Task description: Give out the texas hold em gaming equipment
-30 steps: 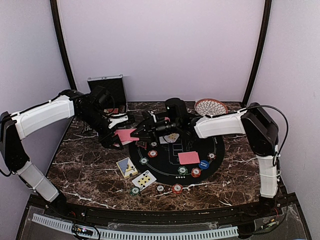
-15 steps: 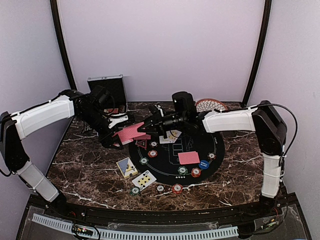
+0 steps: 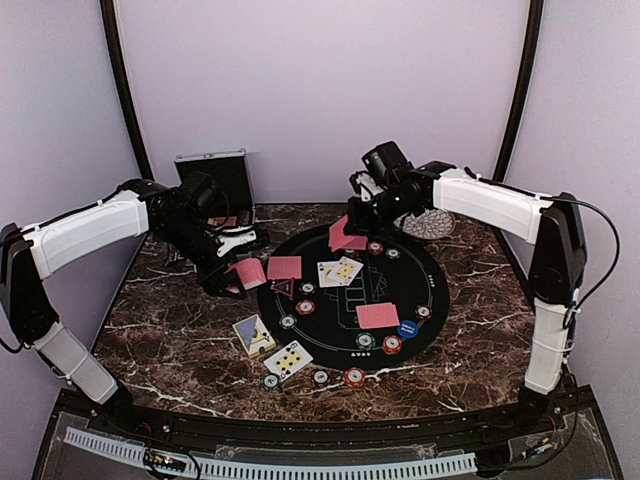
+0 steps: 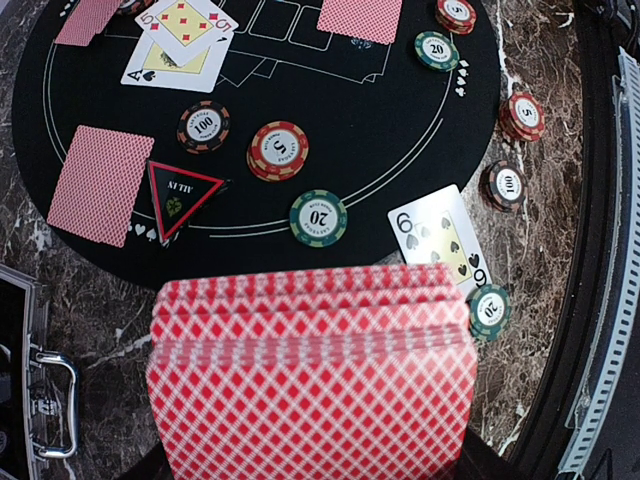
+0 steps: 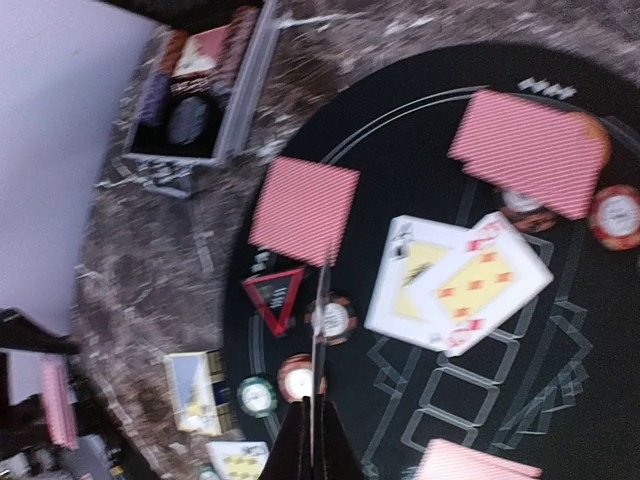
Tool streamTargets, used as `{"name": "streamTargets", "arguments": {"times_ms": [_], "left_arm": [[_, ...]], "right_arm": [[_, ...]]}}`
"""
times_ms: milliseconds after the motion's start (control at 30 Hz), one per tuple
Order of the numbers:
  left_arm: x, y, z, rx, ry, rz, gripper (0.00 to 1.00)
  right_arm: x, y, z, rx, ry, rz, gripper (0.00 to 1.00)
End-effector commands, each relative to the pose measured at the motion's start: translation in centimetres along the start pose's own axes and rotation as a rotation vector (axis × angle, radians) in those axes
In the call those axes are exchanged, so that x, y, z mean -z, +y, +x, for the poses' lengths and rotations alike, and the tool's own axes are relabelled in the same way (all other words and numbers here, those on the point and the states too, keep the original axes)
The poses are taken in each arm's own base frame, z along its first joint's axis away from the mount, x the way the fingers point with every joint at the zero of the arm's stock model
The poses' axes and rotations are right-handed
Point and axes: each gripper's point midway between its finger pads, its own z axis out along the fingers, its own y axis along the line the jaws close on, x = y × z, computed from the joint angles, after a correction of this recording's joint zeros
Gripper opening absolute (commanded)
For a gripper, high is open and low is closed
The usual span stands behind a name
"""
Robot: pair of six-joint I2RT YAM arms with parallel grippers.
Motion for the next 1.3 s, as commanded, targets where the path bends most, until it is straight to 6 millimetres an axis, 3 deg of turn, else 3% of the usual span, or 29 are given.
{"name": "streamTargets", "arguments": {"times_ms": [0, 100, 200, 367, 567, 800, 1000, 1267], "left_arm": [[1.3, -0.6, -0.2, -0.007, -0.029, -0.009, 0.0], [1.3, -0.6, -0.2, -0.006, -0.03, -0.006, 0.0], [1.4, -0.6, -0.2, -0.006, -0.029, -0.006, 0.0], [1.4, -0.7, -0.2, -0.002, -0.028, -0.004, 0.0], [1.4, -0.7, -0.2, -0.003, -0.031, -0.003, 0.0], [1.4, -0.6, -0.3, -0.004, -0.034, -0.004, 0.0], [1.4, -0.6, -0.4, 0.0, -0.037, -0.001, 0.0], [1.5, -0.6, -0.7, -0.001, -0.043, 0.0, 0.0]], "right_arm": [[3.3, -8.6, -0.1, 0.262, -0.003, 0.59, 0.0], [3.8, -10.3, -0.9, 0.359, -0.033, 0.791, 0.0], [3.0, -10.6, -1.2, 0.479, -0.036, 0.96, 0.0], [-0.3, -10.7, -0.3, 0.646, 0.029, 1.127, 0.0], [-3.4, -9.8, 0.5, 0.717, 0.048, 1.088, 0.0], [-5.1, -9.7, 2.0, 0.752, 0.083, 1.054, 0.01], [-6.5, -9.7, 3.2, 0.766, 0.104, 1.021, 0.14], [-7.6, -9.1, 4.5, 0.771, 0.128, 0.978, 0.15]]}}
